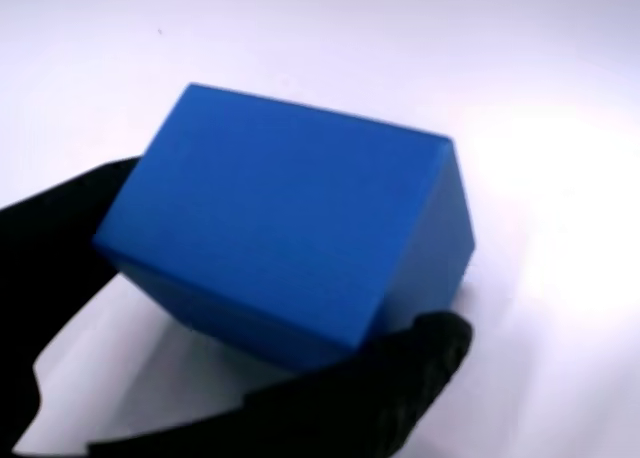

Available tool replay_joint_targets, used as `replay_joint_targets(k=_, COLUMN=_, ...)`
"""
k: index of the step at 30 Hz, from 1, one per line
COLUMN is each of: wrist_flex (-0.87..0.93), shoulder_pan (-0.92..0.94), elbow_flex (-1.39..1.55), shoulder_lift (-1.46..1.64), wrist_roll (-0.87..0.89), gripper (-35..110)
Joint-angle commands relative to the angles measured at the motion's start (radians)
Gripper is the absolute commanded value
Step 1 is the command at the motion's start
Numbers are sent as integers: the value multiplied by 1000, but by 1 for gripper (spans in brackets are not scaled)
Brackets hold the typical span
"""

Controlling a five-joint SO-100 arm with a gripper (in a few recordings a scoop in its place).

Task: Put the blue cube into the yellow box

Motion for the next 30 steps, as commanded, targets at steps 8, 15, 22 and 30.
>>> replay_joint_targets(k=8, wrist_flex=-37, shoulder_pan=-170, elbow_flex=229, shoulder_lift=571, wrist_roll=12, gripper=32)
replay_joint_targets(k=15, wrist_flex=-44, shoulder_pan=-345, elbow_flex=354, shoulder_lift=796, wrist_roll=34, gripper=32)
replay_joint_targets(k=22, wrist_flex=-135, shoulder_pan=-555, elbow_flex=420, shoulder_lift=913, wrist_roll=23, gripper=31)
replay_joint_targets(k=30, wrist_flex=-196, shoulder_pan=-770, elbow_flex=380, shoulder_lift=891, wrist_roll=20, gripper=31)
